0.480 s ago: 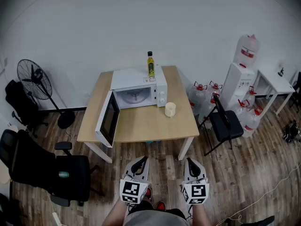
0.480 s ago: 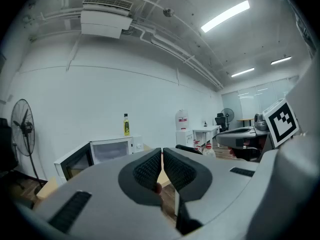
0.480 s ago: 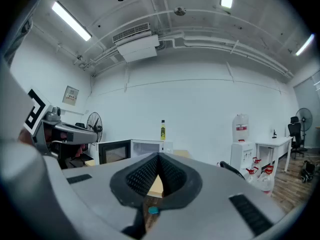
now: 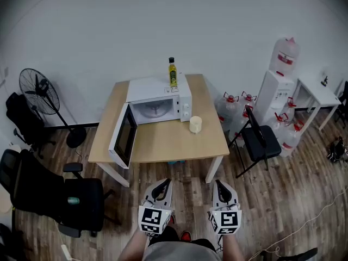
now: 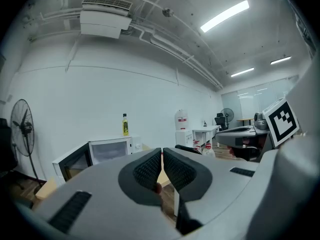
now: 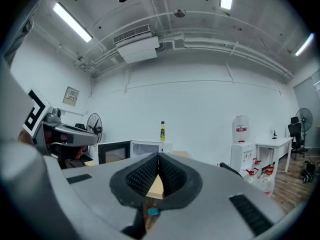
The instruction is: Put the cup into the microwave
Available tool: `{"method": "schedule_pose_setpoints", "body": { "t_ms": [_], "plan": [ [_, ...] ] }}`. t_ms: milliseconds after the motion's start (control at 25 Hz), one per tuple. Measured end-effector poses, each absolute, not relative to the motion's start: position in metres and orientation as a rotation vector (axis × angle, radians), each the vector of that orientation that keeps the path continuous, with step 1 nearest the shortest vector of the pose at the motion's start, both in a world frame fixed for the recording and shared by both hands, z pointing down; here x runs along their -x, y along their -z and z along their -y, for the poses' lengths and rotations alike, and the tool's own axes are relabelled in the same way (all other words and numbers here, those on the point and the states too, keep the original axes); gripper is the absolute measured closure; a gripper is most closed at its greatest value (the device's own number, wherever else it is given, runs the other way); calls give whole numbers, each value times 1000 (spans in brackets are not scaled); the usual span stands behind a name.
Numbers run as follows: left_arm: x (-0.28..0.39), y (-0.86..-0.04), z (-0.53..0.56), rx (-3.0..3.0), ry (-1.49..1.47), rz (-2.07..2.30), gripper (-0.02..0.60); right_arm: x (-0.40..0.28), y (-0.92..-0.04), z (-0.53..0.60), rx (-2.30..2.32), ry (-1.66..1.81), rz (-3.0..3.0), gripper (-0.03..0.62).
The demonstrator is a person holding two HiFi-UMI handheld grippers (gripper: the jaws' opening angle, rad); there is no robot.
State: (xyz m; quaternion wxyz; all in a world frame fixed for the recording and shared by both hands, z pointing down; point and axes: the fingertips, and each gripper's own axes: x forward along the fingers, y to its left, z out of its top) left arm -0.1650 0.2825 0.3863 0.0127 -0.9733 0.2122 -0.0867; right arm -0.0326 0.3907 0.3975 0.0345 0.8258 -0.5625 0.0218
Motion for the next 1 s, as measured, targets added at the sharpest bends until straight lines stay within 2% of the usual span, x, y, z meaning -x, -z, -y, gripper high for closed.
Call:
{"method": "schedule_pose_setpoints", "body": {
  "t_ms": [440, 1000],
  "plan": [
    [136, -395, -251, 3028, 280, -664, 549, 5, -408, -361, -2522, -82, 1732, 577],
    [52, -425, -124, 3067, 401, -671, 549, -74, -438, -233, -2496, -225, 1735, 577]
  ]
}}
